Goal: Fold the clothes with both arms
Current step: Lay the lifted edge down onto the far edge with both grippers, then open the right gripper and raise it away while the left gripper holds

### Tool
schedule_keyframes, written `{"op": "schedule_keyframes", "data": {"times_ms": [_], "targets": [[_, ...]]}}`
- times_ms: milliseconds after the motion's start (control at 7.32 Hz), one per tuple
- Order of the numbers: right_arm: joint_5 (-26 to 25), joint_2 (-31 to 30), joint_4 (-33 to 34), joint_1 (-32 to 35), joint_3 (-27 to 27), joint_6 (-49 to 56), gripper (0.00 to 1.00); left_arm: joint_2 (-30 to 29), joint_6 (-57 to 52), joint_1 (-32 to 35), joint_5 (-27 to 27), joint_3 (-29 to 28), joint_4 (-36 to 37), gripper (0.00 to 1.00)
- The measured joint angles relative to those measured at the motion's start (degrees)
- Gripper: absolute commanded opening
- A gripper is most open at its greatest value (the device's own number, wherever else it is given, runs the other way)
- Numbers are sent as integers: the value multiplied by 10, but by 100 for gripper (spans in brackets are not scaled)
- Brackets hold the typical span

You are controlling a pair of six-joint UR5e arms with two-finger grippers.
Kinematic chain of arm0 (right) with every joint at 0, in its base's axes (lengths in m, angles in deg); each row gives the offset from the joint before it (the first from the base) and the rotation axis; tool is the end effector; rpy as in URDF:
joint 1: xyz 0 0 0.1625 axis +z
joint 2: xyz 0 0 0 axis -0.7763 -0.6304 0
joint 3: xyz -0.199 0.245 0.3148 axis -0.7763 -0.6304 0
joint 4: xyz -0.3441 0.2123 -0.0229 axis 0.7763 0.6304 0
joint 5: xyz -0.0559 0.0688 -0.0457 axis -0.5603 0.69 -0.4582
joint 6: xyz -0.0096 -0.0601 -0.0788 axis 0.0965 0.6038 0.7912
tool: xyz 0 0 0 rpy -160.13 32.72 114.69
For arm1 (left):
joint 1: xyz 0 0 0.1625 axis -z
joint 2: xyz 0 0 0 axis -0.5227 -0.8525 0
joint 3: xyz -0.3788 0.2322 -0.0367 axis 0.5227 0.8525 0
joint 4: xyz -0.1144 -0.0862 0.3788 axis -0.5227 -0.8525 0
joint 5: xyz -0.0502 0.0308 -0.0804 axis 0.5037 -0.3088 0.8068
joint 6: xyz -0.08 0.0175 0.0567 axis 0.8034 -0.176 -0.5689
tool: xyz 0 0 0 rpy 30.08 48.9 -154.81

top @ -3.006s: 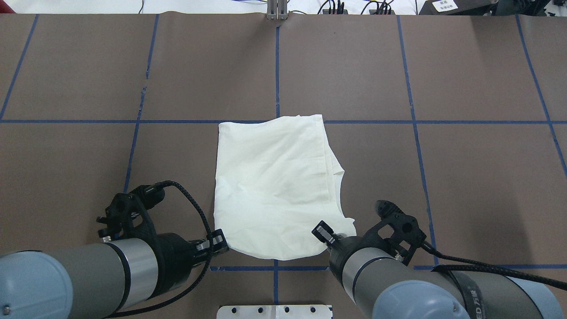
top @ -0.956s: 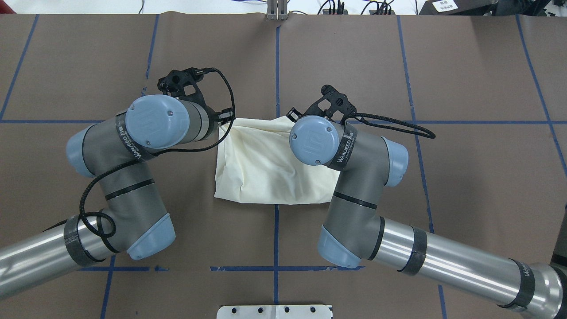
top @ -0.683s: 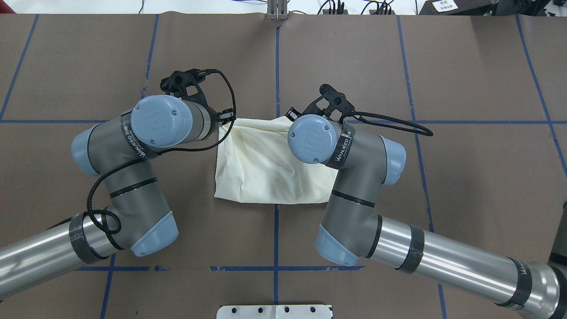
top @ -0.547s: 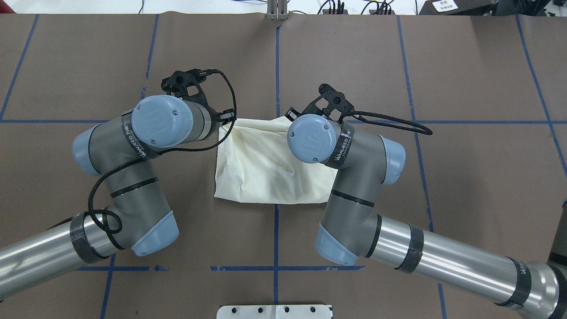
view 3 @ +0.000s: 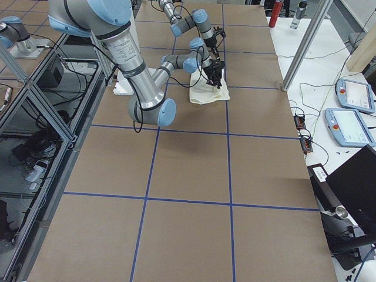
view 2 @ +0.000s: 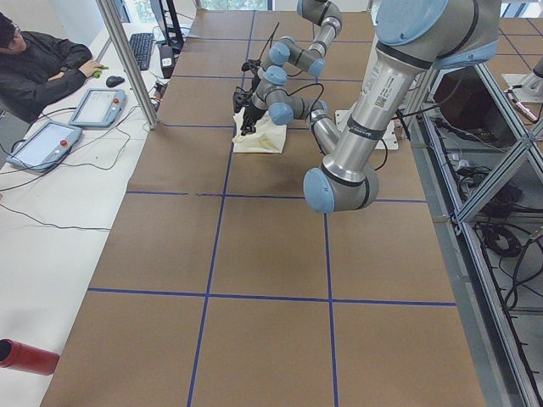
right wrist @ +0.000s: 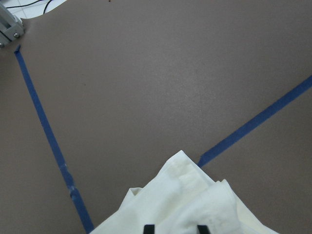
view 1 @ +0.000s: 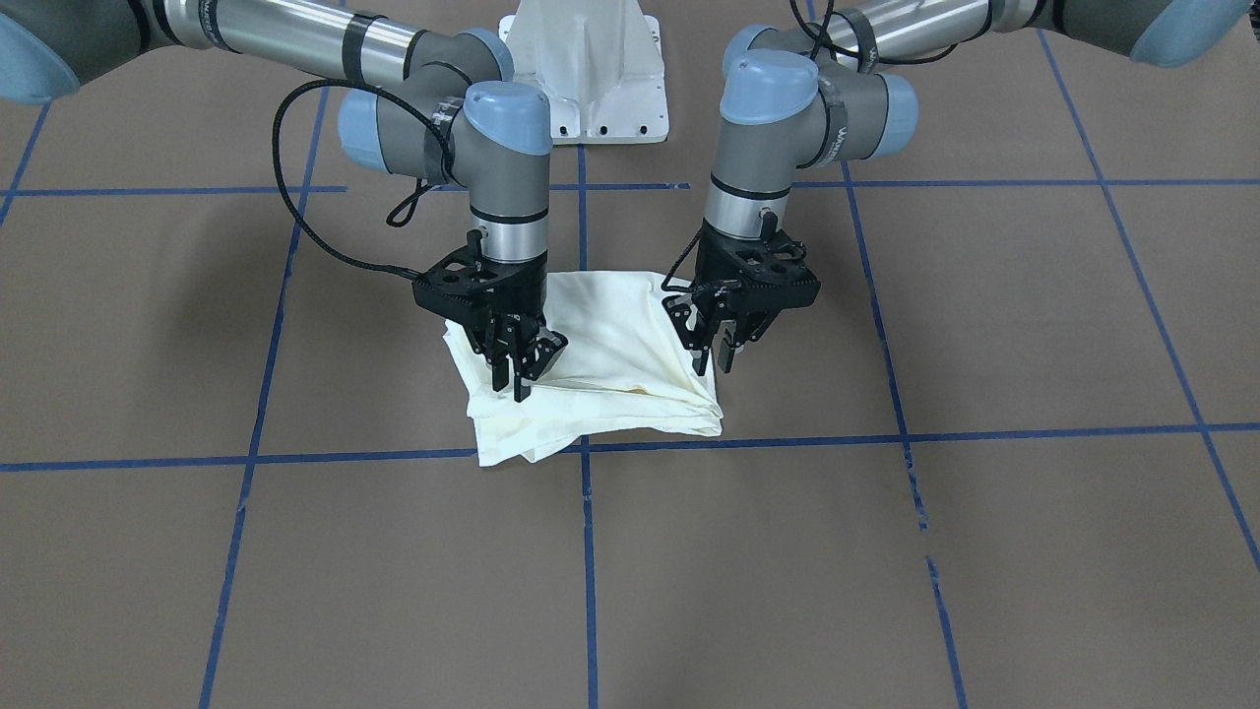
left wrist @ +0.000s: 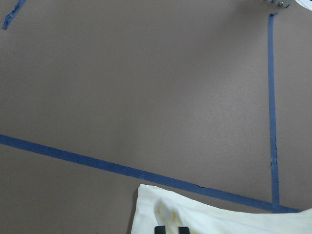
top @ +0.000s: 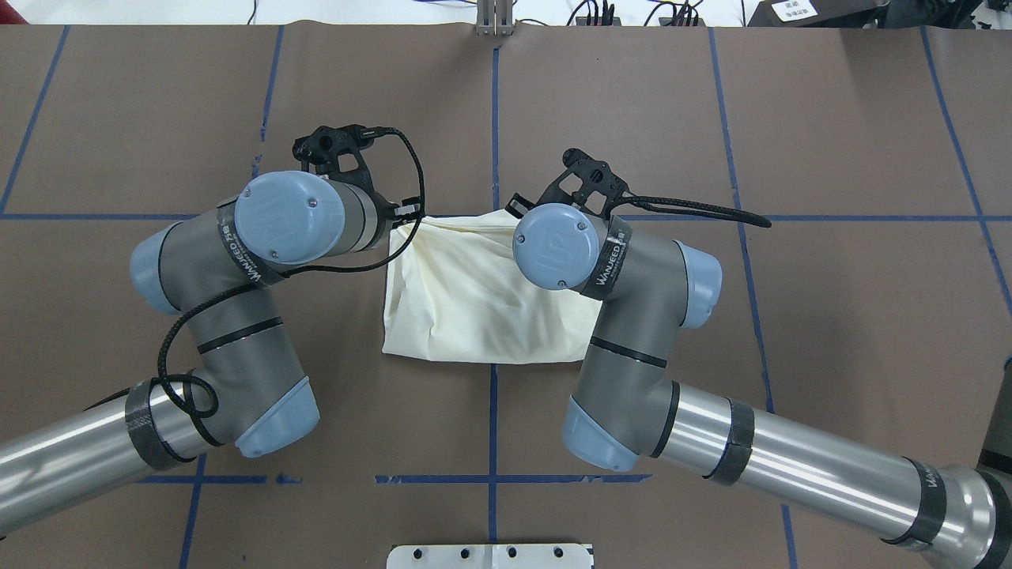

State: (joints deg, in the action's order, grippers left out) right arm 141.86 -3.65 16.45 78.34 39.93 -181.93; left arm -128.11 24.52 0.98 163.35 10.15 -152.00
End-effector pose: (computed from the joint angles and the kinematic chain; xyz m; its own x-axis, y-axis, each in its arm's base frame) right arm -0.5766 -0.4708 0.2459 0.4280 0.5178 0.7407 -0.7171 0.6934 -0.0703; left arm 0.4965 -0.4763 0.2590 0.5563 -0.1429 -0.8186 0.4575 0.8751 0.1581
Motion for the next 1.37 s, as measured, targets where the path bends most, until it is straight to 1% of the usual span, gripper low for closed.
{"op": "schedule_keyframes", "data": {"times_ms": [273, 410, 547, 820, 956, 1366], "targets": [[37, -5, -40, 0, 14, 51, 100, 10, -64, 18, 46, 29, 1, 100], [44, -7, -51, -7, 16, 79, 100, 20, -87, 27, 65, 44, 1, 100], [42, -8, -55, -19, 13, 107, 100, 25, -96, 31, 73, 51, 1, 100], [32, -2, -55, -30, -15, 155, 100, 28, -100, 32, 78, 56, 1, 100], [28, 1, -54, -25, -35, 180, 100, 30, -100, 33, 78, 59, 1, 100], [28, 16, -52, 19, -104, 218, 100, 34, -97, 33, 78, 67, 1, 100]]}}
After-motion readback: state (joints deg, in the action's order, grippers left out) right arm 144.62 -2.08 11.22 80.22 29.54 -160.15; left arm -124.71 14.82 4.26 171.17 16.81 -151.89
